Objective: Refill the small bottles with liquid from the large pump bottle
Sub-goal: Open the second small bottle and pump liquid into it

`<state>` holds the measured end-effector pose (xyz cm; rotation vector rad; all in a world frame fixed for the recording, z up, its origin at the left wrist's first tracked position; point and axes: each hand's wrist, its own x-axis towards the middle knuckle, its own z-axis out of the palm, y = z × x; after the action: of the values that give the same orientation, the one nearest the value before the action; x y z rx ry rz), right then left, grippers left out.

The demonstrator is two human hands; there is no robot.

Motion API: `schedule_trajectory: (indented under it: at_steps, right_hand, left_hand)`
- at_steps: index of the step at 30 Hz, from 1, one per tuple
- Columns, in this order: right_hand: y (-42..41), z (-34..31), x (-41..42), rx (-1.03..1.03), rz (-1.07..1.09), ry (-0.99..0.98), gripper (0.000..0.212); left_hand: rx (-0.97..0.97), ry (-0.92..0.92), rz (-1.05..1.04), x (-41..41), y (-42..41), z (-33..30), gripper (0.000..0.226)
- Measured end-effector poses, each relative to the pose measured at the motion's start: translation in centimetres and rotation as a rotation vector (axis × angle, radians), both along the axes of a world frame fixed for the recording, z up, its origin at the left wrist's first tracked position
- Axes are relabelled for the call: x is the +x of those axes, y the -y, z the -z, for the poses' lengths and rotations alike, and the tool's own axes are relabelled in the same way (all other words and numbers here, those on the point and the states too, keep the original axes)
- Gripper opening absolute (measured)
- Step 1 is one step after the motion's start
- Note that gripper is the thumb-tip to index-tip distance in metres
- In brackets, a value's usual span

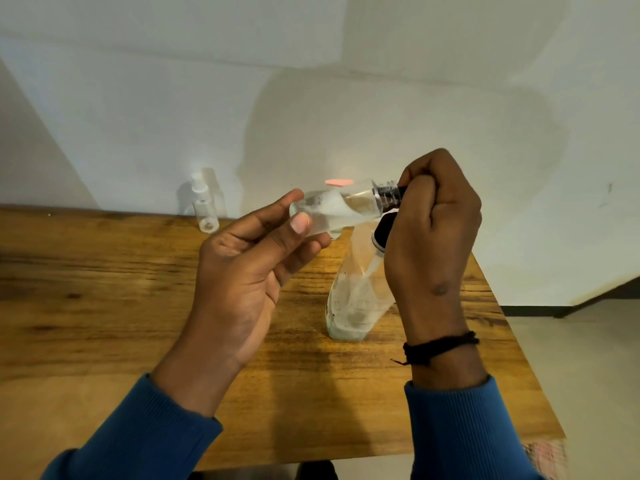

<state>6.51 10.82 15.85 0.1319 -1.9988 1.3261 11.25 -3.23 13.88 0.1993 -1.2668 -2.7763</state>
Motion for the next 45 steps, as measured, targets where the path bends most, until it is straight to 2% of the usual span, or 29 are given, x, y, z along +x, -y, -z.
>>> schedule_trajectory:
  at_steps: [13, 19, 22, 28, 32, 38, 45]
  right_hand:
    - [0.37, 0.3, -0.12, -0.081, -0.047, 0.017, 0.023]
    - [0.11, -0.15, -0.07, -0.029, -0.01, -0.003, 0.022]
    - [0.51, 0.29, -0.13, -0.09, -0.043, 0.016, 0.022]
    - [0.12, -0.26, -0.01, -0.033, -0.027, 0.009, 0.023]
    - [0.66, 0.34, -0.18, -0.086, -0.04, 0.022, 0.022]
    - [0.2, -0.15, -0.12, -0.038, -0.028, 0.013, 0.022]
    - [0.24, 0.04, -0.12, -0.071, -0.042, 0.035, 0.023]
  left_hand:
    - [0.003, 0.003, -0.006, -0.12, 0.21, 0.01, 0.042]
    - [0.001, -0.006, 0.006, -0.1, 0.16, -0.19, 0.043]
    - [0.005, -0.007, -0.001, -0.12, 0.25, -0.1, 0.044]
    - [0.009, -0.006, 0.002, -0.02, 0.26, -0.23, 0.043]
    - [-0.001, -0.017, -0.024, -0.09, 0.34, -0.16, 0.042]
    - [0.002, 0.003, -0.003, -0.06, 0.19, -0.11, 0.043]
    - [-0.004, 0.006, -0.004, 0.09, 0.22, -0.2, 0.042]
